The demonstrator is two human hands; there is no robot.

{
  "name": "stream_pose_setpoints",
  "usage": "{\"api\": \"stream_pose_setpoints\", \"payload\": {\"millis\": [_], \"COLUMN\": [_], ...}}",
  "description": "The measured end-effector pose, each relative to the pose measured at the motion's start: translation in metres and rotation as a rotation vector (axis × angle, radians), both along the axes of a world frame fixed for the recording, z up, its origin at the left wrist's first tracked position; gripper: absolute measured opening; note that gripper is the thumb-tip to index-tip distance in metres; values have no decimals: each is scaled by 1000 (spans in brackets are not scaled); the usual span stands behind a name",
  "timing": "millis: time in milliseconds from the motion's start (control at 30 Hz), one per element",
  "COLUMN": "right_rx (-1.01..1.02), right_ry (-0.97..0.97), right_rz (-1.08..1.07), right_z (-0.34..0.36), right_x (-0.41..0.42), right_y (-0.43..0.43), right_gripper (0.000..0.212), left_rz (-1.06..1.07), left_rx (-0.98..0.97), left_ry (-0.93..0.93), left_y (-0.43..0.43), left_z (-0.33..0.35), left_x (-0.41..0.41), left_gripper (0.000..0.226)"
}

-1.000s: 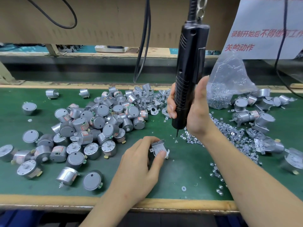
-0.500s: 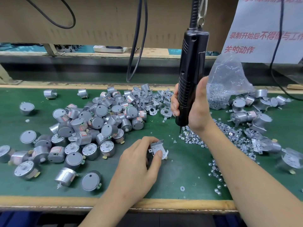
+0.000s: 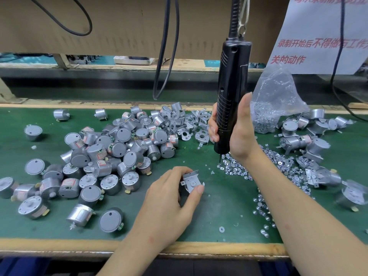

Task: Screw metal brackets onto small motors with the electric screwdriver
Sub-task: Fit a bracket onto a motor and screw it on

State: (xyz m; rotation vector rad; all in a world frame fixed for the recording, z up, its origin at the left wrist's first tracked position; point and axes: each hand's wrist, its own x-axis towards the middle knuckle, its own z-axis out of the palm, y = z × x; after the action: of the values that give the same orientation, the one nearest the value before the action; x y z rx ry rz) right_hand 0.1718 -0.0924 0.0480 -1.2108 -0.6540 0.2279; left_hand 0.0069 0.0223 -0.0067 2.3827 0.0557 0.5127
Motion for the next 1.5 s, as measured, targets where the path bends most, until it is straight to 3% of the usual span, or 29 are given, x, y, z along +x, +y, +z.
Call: {"api": "stream_pose_setpoints", "payload": {"millis": [300,600,933,1100,1500], "right_rx": [44,58,34,57,69], "right_ry": [-7,-46,-36,-56,-73], "right_rz": [-68,-139,-124,-151,-167], "right_z": [-2,-3,-2,-3,-2], "right_x": [-2,-5,-5,-7,-9], "right_y": [-1,0,-1,1,2], "right_gripper": [86,76,84,71,67], "left_rz": [0,5,10,10,9], "left_rx": [57,55,55,54,49], "left_ry": [25,32,33,39,41], "left_y": [2,2,1,0,0], "left_z": [-3,-4,-3,-3,-3], "left_x": [1,1,0,0,0], "left_gripper": [41,39,37,37,37]}}
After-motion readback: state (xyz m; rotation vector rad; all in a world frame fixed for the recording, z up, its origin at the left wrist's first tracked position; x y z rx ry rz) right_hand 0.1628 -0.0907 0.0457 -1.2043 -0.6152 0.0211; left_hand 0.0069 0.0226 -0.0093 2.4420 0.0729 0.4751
